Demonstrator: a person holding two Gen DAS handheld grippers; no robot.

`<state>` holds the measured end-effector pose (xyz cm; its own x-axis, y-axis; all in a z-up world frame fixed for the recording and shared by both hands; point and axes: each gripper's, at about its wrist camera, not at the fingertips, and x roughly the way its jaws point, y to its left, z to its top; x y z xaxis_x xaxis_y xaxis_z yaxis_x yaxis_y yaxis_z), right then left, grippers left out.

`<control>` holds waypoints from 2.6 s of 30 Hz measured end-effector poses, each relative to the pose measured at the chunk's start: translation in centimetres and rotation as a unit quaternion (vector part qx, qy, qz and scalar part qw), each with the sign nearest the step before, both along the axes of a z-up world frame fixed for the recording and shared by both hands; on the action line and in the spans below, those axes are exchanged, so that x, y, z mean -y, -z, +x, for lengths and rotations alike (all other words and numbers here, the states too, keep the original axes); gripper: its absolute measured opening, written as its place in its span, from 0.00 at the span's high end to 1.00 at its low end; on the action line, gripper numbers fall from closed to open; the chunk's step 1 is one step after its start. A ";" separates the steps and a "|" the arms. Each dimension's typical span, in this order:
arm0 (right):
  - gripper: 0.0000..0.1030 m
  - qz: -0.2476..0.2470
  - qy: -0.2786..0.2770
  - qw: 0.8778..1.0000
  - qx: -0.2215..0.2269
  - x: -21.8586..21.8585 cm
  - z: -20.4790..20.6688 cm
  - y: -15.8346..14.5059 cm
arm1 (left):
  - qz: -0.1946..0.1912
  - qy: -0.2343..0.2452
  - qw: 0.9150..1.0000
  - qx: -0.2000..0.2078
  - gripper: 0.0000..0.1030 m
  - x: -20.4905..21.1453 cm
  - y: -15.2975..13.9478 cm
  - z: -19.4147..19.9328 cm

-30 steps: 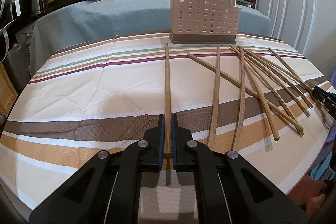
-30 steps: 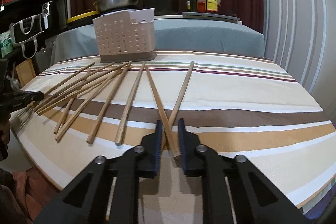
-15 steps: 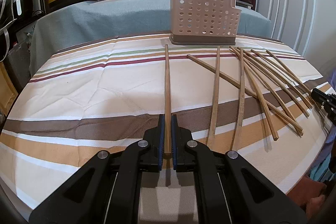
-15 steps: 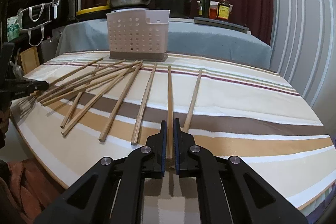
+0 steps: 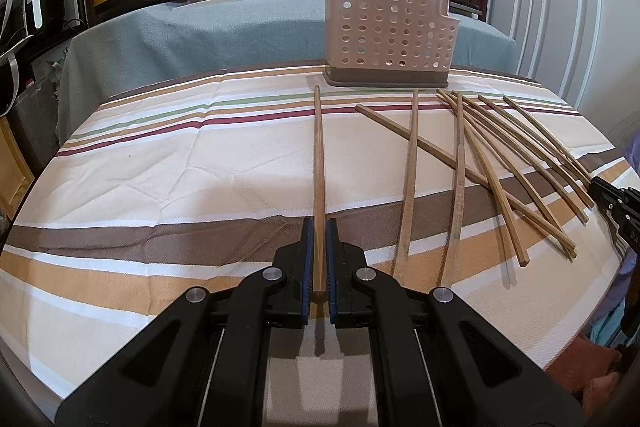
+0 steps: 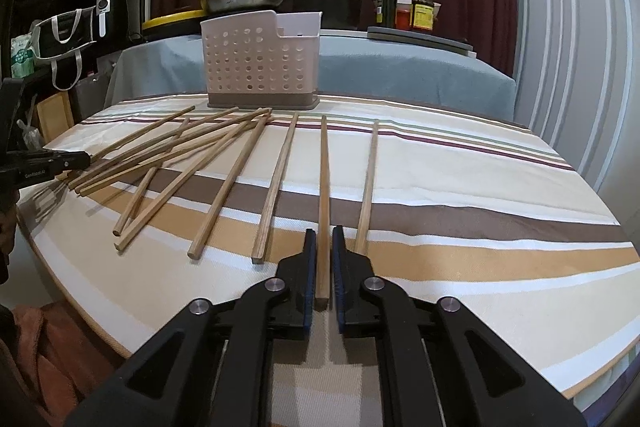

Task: Organize utensils
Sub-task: 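Lift the left tool's chopstick over the white holder while the right tool carries its chopstick there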

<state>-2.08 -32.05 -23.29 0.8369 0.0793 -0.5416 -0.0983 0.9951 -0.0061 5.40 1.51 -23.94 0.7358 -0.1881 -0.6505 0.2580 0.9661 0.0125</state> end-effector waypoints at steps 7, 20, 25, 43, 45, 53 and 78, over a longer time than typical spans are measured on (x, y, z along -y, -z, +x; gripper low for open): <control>0.93 0.010 -0.001 1.000 0.002 0.0 -0.3 0.0 | -0.001 -0.001 1.000 0.002 0.94 0.2 -0.1 -0.1; 0.93 0.000 -0.001 0.999 0.041 -1.1 -0.8 -3.1 | -0.001 0.002 0.999 0.043 0.94 0.5 -2.3 -1.6; 0.93 -0.001 0.000 0.998 0.066 -1.3 -1.0 -5.2 | -0.012 -0.007 0.997 0.074 0.94 0.3 -4.3 -2.1; 0.93 0.022 0.016 0.992 0.126 -0.6 3.7 -12.5 | -0.051 -0.020 0.985 0.166 0.94 -0.2 -13.5 1.4; 0.93 0.017 0.018 0.991 0.129 -0.7 5.1 -13.2 | -0.049 -0.020 0.985 0.166 0.94 -0.1 -14.1 2.6; 0.93 0.013 0.019 0.990 0.142 -0.7 8.9 -15.2 | -0.046 -0.018 0.984 0.170 0.94 1.0 -15.6 5.8; 0.93 0.067 -0.035 0.968 0.241 -1.1 15.0 -26.6 | -0.086 0.054 0.962 0.252 0.94 4.7 -29.9 10.7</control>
